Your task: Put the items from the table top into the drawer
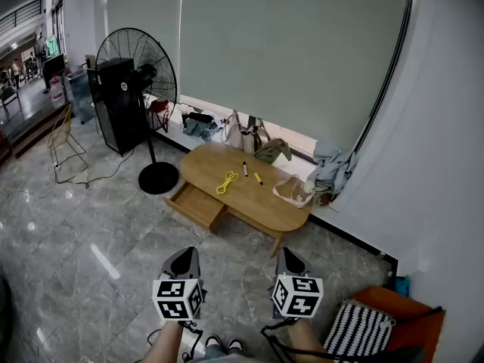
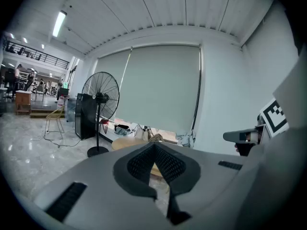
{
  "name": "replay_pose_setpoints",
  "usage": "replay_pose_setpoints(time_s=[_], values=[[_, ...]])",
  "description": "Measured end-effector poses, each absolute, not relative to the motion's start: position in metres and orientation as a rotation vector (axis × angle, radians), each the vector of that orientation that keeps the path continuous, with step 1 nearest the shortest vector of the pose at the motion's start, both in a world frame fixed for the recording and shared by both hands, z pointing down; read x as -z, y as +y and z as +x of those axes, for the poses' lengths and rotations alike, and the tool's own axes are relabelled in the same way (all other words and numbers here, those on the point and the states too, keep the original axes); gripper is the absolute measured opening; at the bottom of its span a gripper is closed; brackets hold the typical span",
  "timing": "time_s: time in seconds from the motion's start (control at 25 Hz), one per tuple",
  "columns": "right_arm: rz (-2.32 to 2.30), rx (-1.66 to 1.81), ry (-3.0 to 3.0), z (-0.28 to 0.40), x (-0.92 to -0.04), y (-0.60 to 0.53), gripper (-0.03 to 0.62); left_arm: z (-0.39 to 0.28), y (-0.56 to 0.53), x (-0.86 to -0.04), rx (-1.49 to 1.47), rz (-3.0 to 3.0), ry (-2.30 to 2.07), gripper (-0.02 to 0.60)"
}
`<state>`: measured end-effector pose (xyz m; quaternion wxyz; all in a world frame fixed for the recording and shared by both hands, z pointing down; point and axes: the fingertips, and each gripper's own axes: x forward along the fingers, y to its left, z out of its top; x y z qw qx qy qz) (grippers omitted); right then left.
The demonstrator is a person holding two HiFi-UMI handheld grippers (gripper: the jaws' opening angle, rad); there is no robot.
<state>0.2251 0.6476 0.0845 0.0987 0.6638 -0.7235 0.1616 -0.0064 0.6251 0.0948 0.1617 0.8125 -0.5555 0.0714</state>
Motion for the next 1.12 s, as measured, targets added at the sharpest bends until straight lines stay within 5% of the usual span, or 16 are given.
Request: replay_pose_setpoints(time_s=[1.12], values=[[2.042,-0.625,-1.982,0.226,-0.124,0.655,0.006,-0.029,0.596,-0.134,-0.258,2.3,-1.496,-0.005]])
